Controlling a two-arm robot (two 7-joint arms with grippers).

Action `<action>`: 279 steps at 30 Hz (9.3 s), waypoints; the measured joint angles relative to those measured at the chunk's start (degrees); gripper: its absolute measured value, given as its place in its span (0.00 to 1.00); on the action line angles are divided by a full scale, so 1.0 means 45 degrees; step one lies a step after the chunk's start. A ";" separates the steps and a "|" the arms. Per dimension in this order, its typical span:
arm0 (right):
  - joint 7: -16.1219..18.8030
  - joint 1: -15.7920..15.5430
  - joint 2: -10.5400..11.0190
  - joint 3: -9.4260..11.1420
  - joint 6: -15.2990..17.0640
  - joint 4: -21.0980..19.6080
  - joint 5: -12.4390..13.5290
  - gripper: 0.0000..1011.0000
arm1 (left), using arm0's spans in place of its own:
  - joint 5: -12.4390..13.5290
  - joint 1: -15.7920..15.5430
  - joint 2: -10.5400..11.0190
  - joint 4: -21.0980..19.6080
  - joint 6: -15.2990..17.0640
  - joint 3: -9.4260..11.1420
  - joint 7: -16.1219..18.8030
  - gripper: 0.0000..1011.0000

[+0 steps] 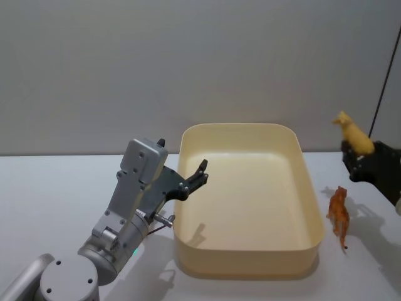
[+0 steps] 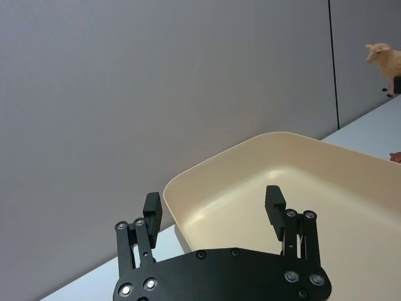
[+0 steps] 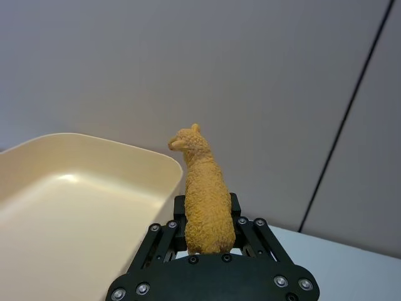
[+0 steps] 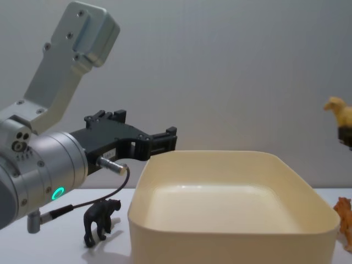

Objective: Pick up the toy alternately with two hands and place it into the central storage box.

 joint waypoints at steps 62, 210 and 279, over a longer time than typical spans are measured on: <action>0.1682 -0.0512 0.0567 0.0124 0.2316 -0.1516 0.1127 0.99 | 0.0000 0.0000 0.0000 -0.0001 0.0001 0.0001 0.0000 0.99; 0.2362 0.1747 -0.1162 -0.0824 0.2938 0.0249 0.0845 0.99 | 0.0000 0.0001 0.0000 -0.0001 0.0000 0.0001 -0.0001 0.99; 0.1480 0.0352 -0.0117 -0.0069 0.2930 -0.1377 0.1936 0.99 | -0.2174 0.0171 0.1388 0.1744 0.1574 -0.1272 -0.2563 0.99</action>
